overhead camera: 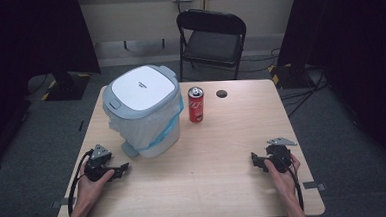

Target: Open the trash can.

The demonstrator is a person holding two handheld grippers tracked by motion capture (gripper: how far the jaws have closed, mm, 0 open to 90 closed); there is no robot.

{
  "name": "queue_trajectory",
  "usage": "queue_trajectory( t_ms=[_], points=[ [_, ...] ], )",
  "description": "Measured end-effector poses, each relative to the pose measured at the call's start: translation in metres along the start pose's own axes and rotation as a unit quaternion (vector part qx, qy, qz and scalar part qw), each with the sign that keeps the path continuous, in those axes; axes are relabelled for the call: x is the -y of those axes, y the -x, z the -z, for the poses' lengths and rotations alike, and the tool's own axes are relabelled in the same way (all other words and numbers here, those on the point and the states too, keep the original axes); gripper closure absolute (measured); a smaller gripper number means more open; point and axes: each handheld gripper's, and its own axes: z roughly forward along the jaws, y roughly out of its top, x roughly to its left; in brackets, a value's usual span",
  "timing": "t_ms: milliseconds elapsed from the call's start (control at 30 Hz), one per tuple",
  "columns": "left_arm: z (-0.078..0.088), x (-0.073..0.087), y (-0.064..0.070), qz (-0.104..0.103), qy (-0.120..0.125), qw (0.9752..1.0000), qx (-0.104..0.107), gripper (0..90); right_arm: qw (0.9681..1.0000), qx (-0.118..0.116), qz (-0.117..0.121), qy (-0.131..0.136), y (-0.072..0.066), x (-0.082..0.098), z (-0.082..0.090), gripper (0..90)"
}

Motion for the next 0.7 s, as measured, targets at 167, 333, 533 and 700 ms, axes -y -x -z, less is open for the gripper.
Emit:
queue_trajectory(
  t_ms=[167,333,533,700],
  points=[
    [0.0,0.0,-0.002,0.014,0.008,0.9999,0.004,21.0,0.9998,-0.014,0.011,0.005,0.0,-0.001,0.001,20.5],
    [0.001,0.0,-0.003,0.017,0.008,0.9998,0.005,21.3,0.9986,-0.031,0.039,0.017,-0.014,-0.007,0.007,18.8],
    [0.005,-0.001,0.0,0.011,0.004,0.9999,0.006,24.1,0.9959,-0.058,0.066,0.023,-0.038,-0.016,0.009,19.6],
    [0.008,-0.009,-0.001,0.032,0.028,0.999,0.012,26.2,0.9931,-0.073,0.086,0.031,-0.056,-0.026,0.008,20.5]
  ],
)
